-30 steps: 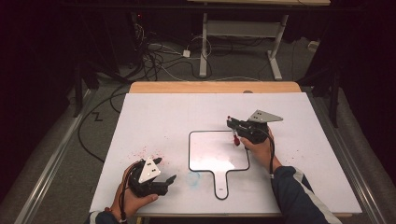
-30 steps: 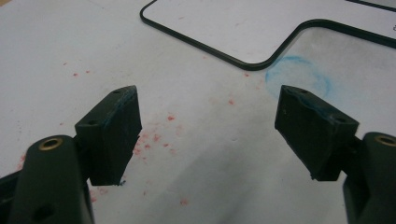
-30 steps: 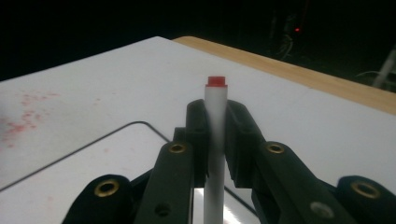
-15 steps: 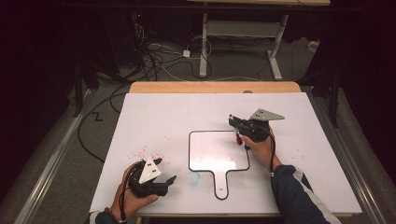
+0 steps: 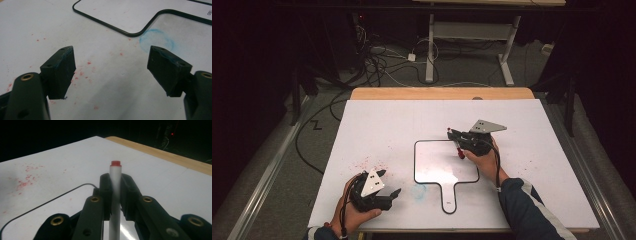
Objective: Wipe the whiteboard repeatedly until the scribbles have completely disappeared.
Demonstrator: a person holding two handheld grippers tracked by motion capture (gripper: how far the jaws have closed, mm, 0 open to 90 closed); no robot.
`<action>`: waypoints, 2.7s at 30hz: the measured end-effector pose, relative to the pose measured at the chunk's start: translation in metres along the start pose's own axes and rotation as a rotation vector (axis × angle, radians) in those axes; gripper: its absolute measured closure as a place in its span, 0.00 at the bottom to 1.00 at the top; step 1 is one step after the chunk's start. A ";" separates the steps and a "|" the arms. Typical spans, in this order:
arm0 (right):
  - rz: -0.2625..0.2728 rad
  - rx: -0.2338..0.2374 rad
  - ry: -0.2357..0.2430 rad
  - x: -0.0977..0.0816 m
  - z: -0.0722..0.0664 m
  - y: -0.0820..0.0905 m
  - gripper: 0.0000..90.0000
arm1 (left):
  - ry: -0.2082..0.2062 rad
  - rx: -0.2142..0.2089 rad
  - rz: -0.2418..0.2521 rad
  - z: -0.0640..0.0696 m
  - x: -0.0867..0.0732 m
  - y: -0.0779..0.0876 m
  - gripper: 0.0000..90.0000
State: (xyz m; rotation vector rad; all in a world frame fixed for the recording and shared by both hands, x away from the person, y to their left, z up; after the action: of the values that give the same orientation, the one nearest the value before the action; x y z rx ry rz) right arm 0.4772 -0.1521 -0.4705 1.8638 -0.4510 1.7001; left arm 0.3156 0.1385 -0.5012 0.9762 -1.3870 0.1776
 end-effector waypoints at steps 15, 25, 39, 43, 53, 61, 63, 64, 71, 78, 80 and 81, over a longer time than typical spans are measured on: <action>-0.023 -0.100 -0.001 0.006 0.033 -0.018 0.91 | 0.003 -0.009 0.005 0.000 0.000 0.000 0.24; -0.043 -0.064 0.039 0.006 0.022 -0.027 0.91 | 0.002 -0.011 0.005 0.001 0.000 0.000 0.25; -0.041 -0.018 0.009 0.004 0.013 -0.026 0.91 | -0.001 -0.014 0.003 0.002 0.000 0.001 0.25; -0.049 -0.067 0.030 0.003 0.026 -0.023 0.91 | 0.001 -0.014 0.002 0.002 -0.001 0.001 0.25; -0.052 -0.009 -0.014 0.000 0.014 -0.023 0.91 | -0.004 -0.014 0.003 0.002 0.000 0.000 0.25; -0.070 -0.017 0.035 0.000 0.014 -0.028 0.91 | -0.002 -0.016 0.001 0.002 0.000 0.001 0.25; -0.074 -0.057 0.031 -0.001 0.024 -0.027 0.91 | 0.001 -0.015 0.003 0.002 0.000 0.001 0.25; -0.067 -0.071 0.016 0.000 0.029 -0.026 0.91 | 0.002 -0.014 0.005 0.002 0.000 0.001 0.25; -0.074 -0.101 0.021 0.002 0.036 -0.033 0.91 | 0.016 -0.020 0.008 0.003 0.000 0.000 0.25; -0.085 -0.072 0.037 0.003 0.025 -0.046 0.91 | 0.052 -0.019 0.026 0.005 0.000 0.000 0.25; -0.087 -0.074 0.043 0.004 0.025 -0.048 0.91 | 0.064 -0.020 0.032 0.006 0.000 0.000 0.25; -0.083 -0.073 0.041 0.004 0.025 -0.048 0.91 | 0.068 -0.020 0.034 0.006 0.000 0.000 0.25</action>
State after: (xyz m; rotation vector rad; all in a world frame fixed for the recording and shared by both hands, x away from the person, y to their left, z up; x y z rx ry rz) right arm 0.5263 -0.1291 -0.4757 1.7684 -0.4074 1.6423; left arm 0.3112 0.1345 -0.5014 0.9228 -1.3408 0.2205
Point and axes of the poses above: each handheld gripper's, and its own axes: y roughly backward along the jaws, x roughly out of its top, z roughly to its right, the point moved 5 cm from there along -y, roughly forward along the jaws, and after that the axes turned 10 degrees about z, right-handed, at the moved point
